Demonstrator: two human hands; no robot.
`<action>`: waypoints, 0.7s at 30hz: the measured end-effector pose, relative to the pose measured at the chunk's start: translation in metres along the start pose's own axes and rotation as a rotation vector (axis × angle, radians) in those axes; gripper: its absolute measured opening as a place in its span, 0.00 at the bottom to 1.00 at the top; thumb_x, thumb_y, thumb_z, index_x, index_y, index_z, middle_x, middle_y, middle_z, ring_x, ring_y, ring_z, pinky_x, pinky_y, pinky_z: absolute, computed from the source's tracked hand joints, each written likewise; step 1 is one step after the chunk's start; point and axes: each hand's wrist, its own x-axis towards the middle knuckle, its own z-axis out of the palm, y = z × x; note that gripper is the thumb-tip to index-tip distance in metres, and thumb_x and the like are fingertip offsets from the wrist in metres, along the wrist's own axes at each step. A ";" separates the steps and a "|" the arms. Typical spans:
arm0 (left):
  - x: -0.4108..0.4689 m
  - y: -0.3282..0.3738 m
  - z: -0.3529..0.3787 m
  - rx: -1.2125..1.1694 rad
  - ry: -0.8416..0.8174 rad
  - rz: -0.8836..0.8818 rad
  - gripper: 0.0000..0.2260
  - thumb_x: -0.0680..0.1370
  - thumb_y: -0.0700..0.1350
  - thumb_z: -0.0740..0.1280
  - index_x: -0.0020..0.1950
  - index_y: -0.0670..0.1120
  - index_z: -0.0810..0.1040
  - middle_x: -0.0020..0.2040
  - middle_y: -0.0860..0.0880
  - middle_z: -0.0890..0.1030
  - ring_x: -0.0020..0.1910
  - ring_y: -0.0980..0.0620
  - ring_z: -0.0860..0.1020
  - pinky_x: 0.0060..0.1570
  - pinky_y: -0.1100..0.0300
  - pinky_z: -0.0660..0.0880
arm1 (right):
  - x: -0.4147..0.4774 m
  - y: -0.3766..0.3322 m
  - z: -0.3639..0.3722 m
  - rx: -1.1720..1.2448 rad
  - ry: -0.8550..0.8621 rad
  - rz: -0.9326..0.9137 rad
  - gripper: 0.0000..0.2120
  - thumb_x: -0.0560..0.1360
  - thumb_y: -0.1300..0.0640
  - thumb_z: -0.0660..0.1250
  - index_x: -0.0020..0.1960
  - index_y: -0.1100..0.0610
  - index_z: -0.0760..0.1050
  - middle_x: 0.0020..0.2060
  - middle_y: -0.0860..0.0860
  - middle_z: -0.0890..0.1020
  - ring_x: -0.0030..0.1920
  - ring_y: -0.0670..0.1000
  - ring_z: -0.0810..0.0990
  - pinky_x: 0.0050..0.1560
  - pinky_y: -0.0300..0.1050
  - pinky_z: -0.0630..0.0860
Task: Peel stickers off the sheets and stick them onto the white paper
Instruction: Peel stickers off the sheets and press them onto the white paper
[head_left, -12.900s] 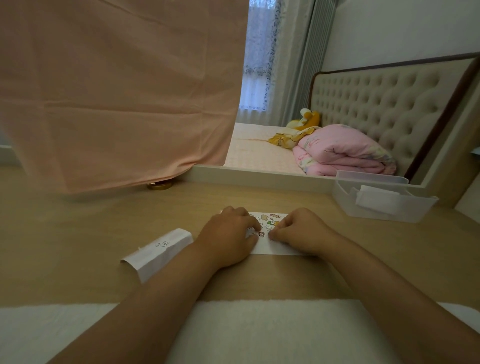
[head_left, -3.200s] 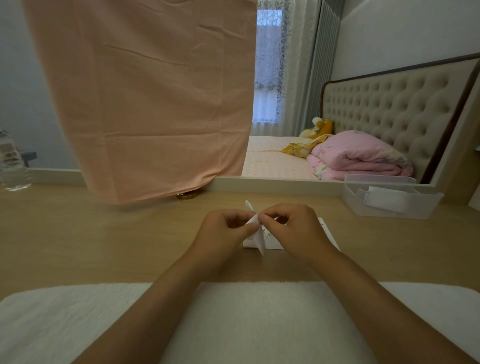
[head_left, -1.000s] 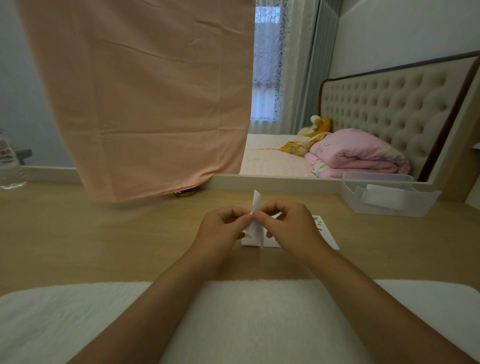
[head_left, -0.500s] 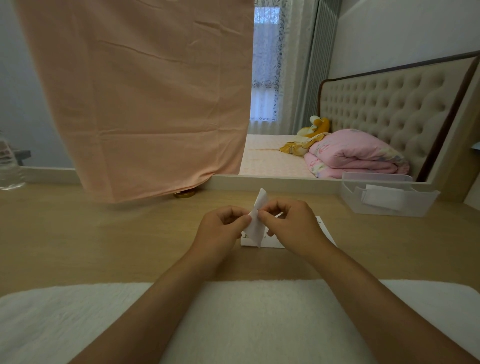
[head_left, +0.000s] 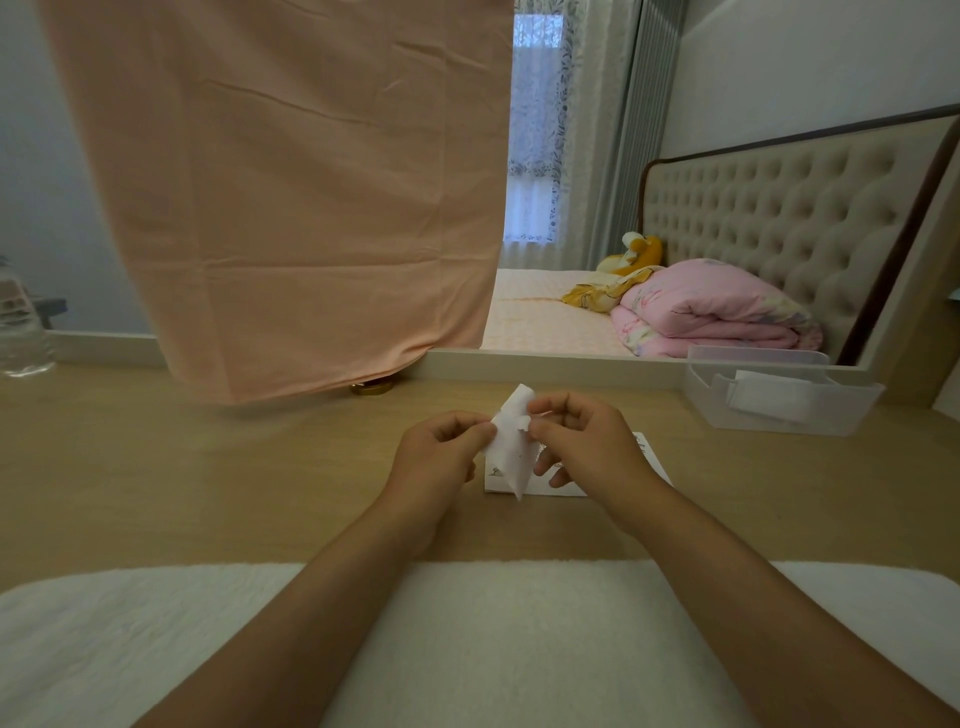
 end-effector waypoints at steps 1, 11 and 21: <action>0.000 -0.001 0.000 -0.003 0.000 -0.002 0.06 0.80 0.44 0.68 0.48 0.51 0.85 0.40 0.55 0.82 0.37 0.52 0.73 0.41 0.59 0.75 | 0.000 0.000 0.000 0.012 0.005 0.003 0.06 0.77 0.62 0.71 0.52 0.54 0.80 0.46 0.57 0.85 0.32 0.50 0.81 0.31 0.45 0.77; 0.014 -0.011 -0.013 0.371 0.111 0.024 0.06 0.79 0.47 0.66 0.49 0.51 0.83 0.48 0.54 0.82 0.47 0.55 0.77 0.50 0.55 0.77 | 0.001 -0.003 -0.002 0.131 -0.011 0.106 0.09 0.79 0.66 0.65 0.53 0.54 0.79 0.43 0.54 0.83 0.31 0.52 0.79 0.30 0.46 0.75; 0.001 -0.005 -0.010 0.859 0.037 0.837 0.11 0.74 0.56 0.74 0.53 0.56 0.79 0.50 0.61 0.78 0.48 0.60 0.71 0.45 0.67 0.67 | 0.004 0.005 -0.002 0.242 -0.224 0.385 0.16 0.75 0.65 0.62 0.62 0.56 0.77 0.48 0.57 0.79 0.29 0.49 0.73 0.26 0.40 0.67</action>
